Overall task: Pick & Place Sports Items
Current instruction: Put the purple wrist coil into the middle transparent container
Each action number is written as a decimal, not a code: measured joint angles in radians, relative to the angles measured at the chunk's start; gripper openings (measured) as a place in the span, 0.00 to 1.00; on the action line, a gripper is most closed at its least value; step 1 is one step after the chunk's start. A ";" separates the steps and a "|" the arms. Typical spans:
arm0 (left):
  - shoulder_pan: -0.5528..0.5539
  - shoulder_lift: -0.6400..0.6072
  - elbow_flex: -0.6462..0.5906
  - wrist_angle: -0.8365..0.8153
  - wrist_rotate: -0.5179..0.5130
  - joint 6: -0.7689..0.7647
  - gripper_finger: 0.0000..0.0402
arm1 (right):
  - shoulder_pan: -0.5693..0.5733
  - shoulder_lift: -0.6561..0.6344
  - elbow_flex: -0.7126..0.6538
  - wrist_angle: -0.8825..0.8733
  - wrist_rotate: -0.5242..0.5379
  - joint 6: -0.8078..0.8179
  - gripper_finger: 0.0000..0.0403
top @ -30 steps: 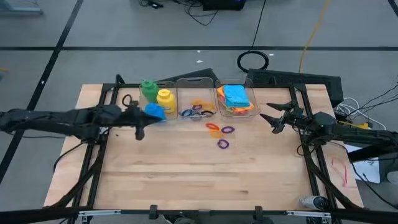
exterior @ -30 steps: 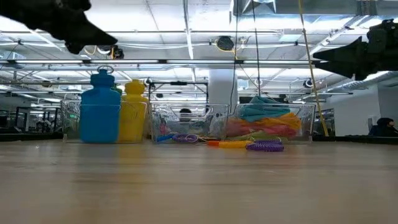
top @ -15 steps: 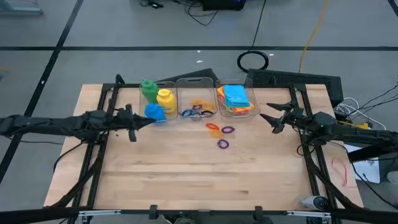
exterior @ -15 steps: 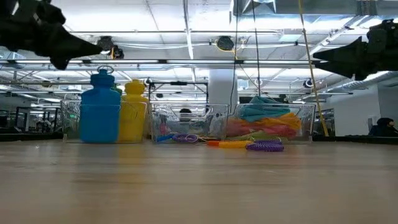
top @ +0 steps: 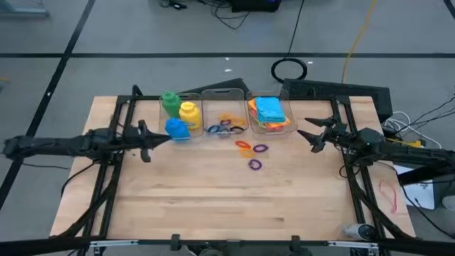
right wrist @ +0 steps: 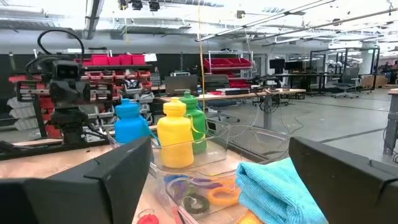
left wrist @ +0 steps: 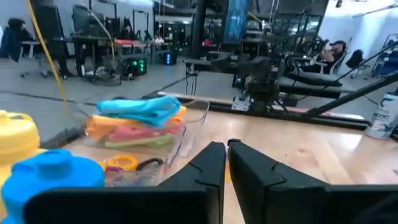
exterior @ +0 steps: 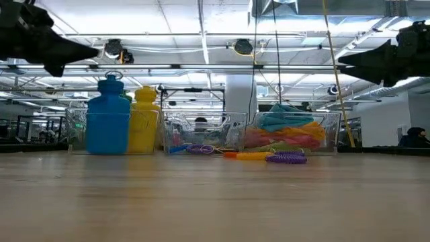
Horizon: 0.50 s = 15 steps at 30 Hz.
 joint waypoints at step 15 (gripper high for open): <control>0.000 -0.105 0.000 -0.091 0.000 0.021 0.05 | 0.000 0.000 0.000 0.000 0.000 0.000 0.72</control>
